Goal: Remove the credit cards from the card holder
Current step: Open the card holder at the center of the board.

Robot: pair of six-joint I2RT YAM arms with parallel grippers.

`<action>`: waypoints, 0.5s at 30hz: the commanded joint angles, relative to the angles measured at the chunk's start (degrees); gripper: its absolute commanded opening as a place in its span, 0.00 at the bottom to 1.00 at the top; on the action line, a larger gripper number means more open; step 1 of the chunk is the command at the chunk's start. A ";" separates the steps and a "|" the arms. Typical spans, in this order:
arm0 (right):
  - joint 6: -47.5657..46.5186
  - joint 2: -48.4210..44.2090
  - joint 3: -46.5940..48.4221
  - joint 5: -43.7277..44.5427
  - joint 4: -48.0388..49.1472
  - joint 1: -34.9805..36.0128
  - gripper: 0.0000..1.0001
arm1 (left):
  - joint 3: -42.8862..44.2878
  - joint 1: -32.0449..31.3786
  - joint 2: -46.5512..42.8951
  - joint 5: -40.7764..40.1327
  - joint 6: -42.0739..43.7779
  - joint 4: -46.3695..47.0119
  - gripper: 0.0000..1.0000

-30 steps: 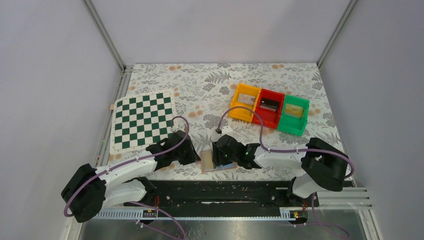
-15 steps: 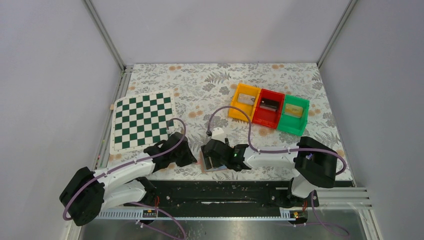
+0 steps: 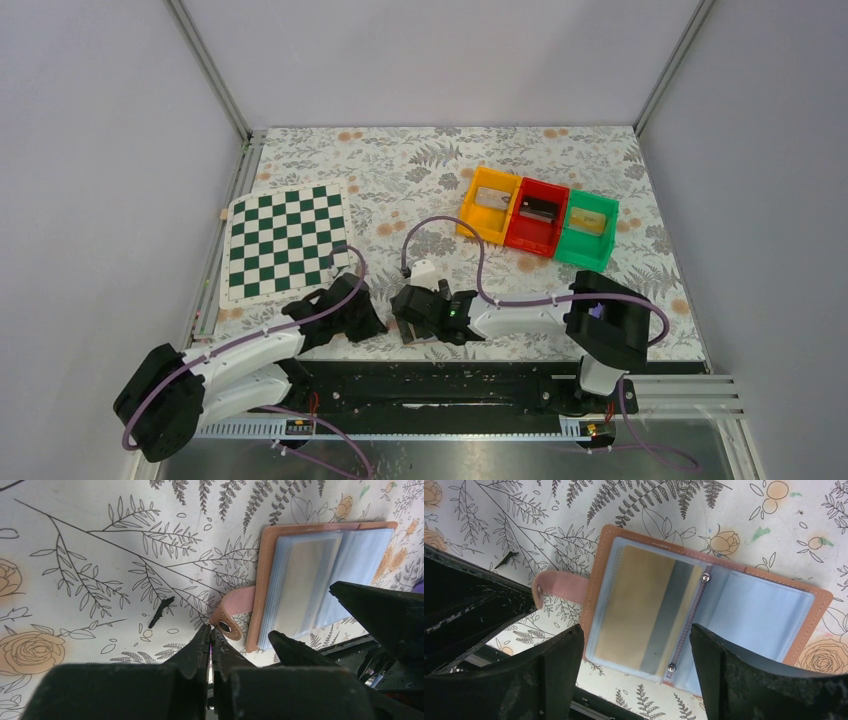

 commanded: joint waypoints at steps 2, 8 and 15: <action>1.02 2.73 3.83 4.56 -4.01 0.86 0.82 | -1.09 0.55 -1.17 -0.25 0.40 1.61 0.02; 1.86 4.51 3.50 4.62 -4.66 0.86 0.79 | -1.12 0.77 -1.74 -0.04 0.45 1.75 0.02; 2.11 1.83 0.94 5.58 -2.75 0.86 0.57 | -0.15 1.14 -2.26 -0.16 0.79 0.38 0.02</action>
